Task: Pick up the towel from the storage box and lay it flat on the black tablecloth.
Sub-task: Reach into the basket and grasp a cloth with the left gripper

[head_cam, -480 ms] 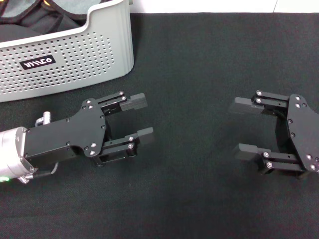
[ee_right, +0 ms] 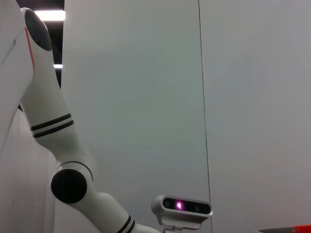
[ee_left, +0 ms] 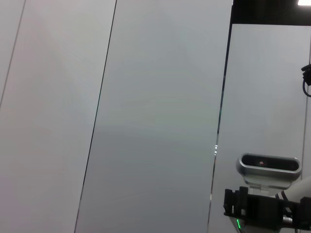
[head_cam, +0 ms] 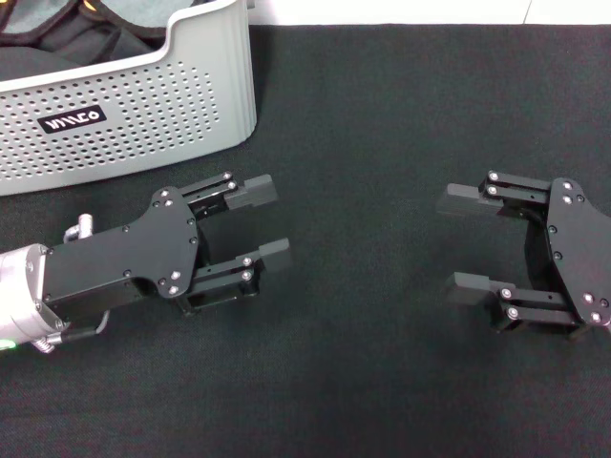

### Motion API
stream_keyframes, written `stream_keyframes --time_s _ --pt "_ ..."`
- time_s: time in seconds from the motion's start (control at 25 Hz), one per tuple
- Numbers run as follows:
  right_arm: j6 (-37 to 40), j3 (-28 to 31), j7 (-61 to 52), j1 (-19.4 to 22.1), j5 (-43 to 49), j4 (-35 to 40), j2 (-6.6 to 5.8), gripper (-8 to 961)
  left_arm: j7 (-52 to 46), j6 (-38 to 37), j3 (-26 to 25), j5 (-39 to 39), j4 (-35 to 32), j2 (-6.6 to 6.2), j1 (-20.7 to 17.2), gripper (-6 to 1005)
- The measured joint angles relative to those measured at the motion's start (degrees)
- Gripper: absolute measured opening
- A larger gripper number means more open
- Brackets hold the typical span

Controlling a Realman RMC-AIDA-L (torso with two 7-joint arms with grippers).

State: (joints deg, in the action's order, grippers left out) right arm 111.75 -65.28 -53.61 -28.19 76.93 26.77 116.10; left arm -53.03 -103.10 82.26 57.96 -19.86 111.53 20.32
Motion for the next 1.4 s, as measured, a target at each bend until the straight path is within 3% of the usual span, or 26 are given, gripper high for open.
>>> stream_keyframes --time_s 0.16,0.36,0.48,0.6,0.64,0.8,1.08,1.4 --pt "-0.09 0.3 0.0 0.21 0.01 -0.04 0.0 647 -0.1 0.0 -2.49 -0.25 -0.13 0.45 -0.41 693" --pt "-0.1 0.43 0.0 0.41 -0.04 -0.05 -0.09 647 -4.02 0.05 -12.92 -0.3 -1.84 1.13 -0.91 692" --pt "-0.24 0.5 0.0 0.53 -0.04 -0.13 -0.07 646 -10.85 1.63 -20.11 -0.14 -6.33 1.96 -0.85 693" --pt "-0.61 0.51 0.0 0.59 -0.04 -0.19 -0.03 646 -14.5 4.12 -22.95 0.01 -9.86 2.79 -0.8 693" --pt "-0.63 0.51 0.0 0.6 -0.05 -0.24 -0.03 647 -21.4 10.3 -26.07 0.11 -15.73 4.31 -0.92 693" --pt "-1.11 0.51 0.19 0.63 -0.04 -0.77 -0.04 646 -31.19 20.51 -28.36 0.9 -23.99 5.6 -1.04 689" --pt "-3.79 0.51 0.38 0.16 -0.03 -0.81 -0.06 642 -42.24 41.32 -28.64 7.17 -37.96 5.74 -1.24 666" --pt "-6.22 0.51 0.69 -0.62 -0.27 -0.12 -0.17 640 -59.63 57.27 -28.74 34.33 -52.21 6.63 -1.39 641"
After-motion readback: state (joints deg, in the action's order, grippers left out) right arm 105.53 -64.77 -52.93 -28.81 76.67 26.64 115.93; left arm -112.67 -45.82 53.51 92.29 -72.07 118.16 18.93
